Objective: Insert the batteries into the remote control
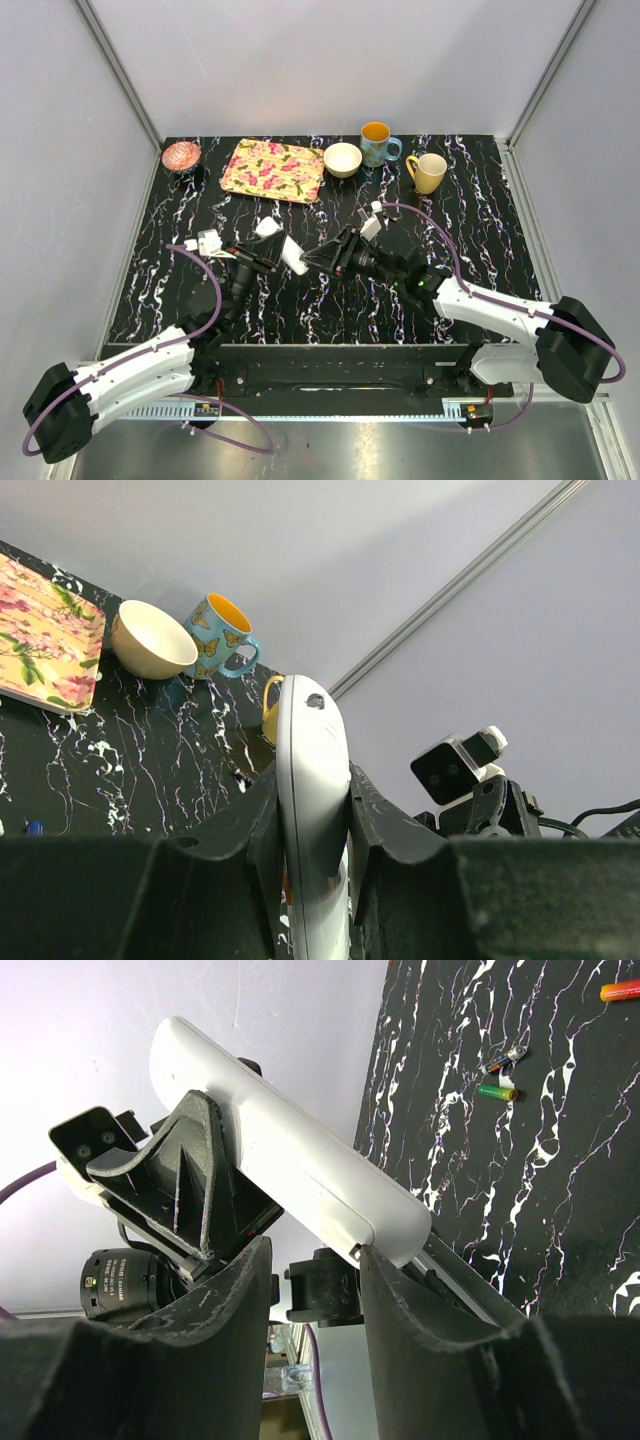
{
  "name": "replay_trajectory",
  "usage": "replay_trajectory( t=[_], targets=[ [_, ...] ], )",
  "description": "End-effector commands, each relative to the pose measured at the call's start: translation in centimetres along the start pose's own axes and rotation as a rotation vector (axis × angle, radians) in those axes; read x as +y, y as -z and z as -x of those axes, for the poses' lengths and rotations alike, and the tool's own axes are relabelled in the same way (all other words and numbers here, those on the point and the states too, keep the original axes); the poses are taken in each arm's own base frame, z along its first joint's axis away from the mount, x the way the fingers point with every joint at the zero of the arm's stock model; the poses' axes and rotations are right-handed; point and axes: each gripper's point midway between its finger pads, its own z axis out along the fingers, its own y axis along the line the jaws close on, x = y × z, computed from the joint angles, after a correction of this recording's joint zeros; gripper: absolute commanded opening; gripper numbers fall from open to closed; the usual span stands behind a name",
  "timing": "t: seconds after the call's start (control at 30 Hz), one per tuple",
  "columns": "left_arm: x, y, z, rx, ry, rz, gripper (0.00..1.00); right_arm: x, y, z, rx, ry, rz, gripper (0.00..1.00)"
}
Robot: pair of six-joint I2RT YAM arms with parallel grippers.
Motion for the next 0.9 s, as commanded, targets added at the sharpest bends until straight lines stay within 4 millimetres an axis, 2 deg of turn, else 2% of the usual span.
replay_trajectory(
  t=[0.0, 0.17, 0.53, 0.87],
  targets=[
    [-1.8, 0.0, 0.2, 0.003, 0.024, -0.058, 0.0, 4.7, 0.4, 1.6, -0.041, 0.055, 0.148, 0.37],
    [-0.7, -0.1, 0.5, -0.012, -0.019, -0.002, 0.0, 4.9, 0.5, 1.4, -0.035, 0.056, 0.153, 0.36],
    [-0.4, -0.3, 0.7, -0.018, -0.061, 0.017, 0.0, 4.9, 0.7, 1.4, -0.032, 0.058, 0.148, 0.36],
    [-2.2, -0.2, 1.2, -0.001, 0.037, -0.025, 0.0, 3.5, 0.7, 1.0, -0.02, 0.05, 0.099, 0.37]
  ],
)
